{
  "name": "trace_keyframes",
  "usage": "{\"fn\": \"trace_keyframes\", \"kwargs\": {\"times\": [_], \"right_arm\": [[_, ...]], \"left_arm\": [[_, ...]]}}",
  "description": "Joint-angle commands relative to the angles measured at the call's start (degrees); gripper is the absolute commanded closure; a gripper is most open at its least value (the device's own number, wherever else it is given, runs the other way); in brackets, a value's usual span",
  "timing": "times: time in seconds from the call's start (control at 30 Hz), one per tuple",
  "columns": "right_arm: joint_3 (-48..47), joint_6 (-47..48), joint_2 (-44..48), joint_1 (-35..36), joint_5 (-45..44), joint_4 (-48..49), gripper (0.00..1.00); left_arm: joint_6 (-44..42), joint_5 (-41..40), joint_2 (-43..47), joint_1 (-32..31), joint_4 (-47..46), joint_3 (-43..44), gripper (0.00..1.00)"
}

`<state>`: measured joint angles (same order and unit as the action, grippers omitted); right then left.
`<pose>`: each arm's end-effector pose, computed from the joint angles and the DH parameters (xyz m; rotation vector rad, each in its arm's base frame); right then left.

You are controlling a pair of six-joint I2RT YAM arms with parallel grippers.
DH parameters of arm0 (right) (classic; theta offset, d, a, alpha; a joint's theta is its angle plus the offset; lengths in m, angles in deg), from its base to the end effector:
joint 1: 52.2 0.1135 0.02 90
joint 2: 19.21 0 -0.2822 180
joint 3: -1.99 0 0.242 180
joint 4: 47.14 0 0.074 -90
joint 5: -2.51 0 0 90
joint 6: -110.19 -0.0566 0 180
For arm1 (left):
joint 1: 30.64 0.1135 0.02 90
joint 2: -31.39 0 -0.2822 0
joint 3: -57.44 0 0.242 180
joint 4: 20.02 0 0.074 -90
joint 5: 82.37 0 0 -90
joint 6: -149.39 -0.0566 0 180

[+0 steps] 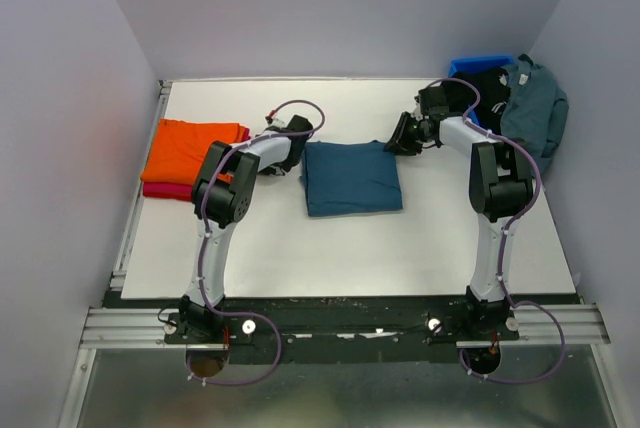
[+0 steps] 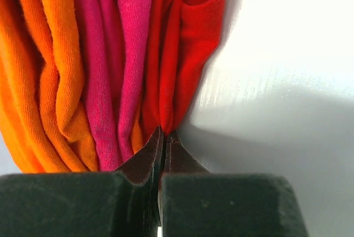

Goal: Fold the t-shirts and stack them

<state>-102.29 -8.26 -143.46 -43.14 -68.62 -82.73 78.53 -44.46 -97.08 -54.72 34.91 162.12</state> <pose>0.4696 0.0934 0.1589 0.3056 2.5830 0.6676 0.4184 -0.1381 0.1301 -0.0125 2.4460 1.0212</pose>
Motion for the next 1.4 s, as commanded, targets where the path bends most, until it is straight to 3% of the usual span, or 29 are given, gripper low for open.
{"fn": "trace_keyframes", "kwargs": {"times": [0.0, 0.4, 1.0, 1.07, 1.13, 1.17, 1.33, 1.37], "right_arm": [[0.4, 0.5, 0.0, 0.3, -1.1, -1.5, 0.60], [0.5, 0.5, -0.3, 0.1, -1.0, -1.4, 0.60], [-3.0, 0.7, -3.4, 0.0, 1.3, -3.3, 0.57], [-2.5, 0.7, -2.9, 0.0, 1.0, -2.9, 0.61], [-2.3, 1.1, -2.2, 0.1, -0.3, -2.9, 0.95], [-2.3, 1.0, -2.0, 0.0, -1.5, -3.5, 0.99], [-1.9, 2.5, 0.6, -1.6, -5.2, -6.3, 0.99], [-1.4, 3.0, 1.0, -2.5, -2.6, -5.8, 0.99]], "left_arm": [[1.3, 10.9, 1.7, -1.3, -1.1, 1.7, 1.00], [4.9, 34.9, 2.7, -1.3, -5.9, 2.3, 1.00], [9.4, 41.3, 0.1, -4.3, -6.0, 7.4, 1.00], [9.8, 41.3, -0.4, -4.8, -6.0, 7.8, 1.00], [10.3, 41.0, -0.9, -4.8, -5.4, 8.3, 1.00], [10.6, 40.9, -0.8, -4.8, -5.4, 8.2, 1.00], [11.9, 42.1, -0.3, -5.5, -7.2, 7.4, 1.00], [12.2, 42.4, -0.4, -5.7, -7.5, 7.6, 1.00]]}}
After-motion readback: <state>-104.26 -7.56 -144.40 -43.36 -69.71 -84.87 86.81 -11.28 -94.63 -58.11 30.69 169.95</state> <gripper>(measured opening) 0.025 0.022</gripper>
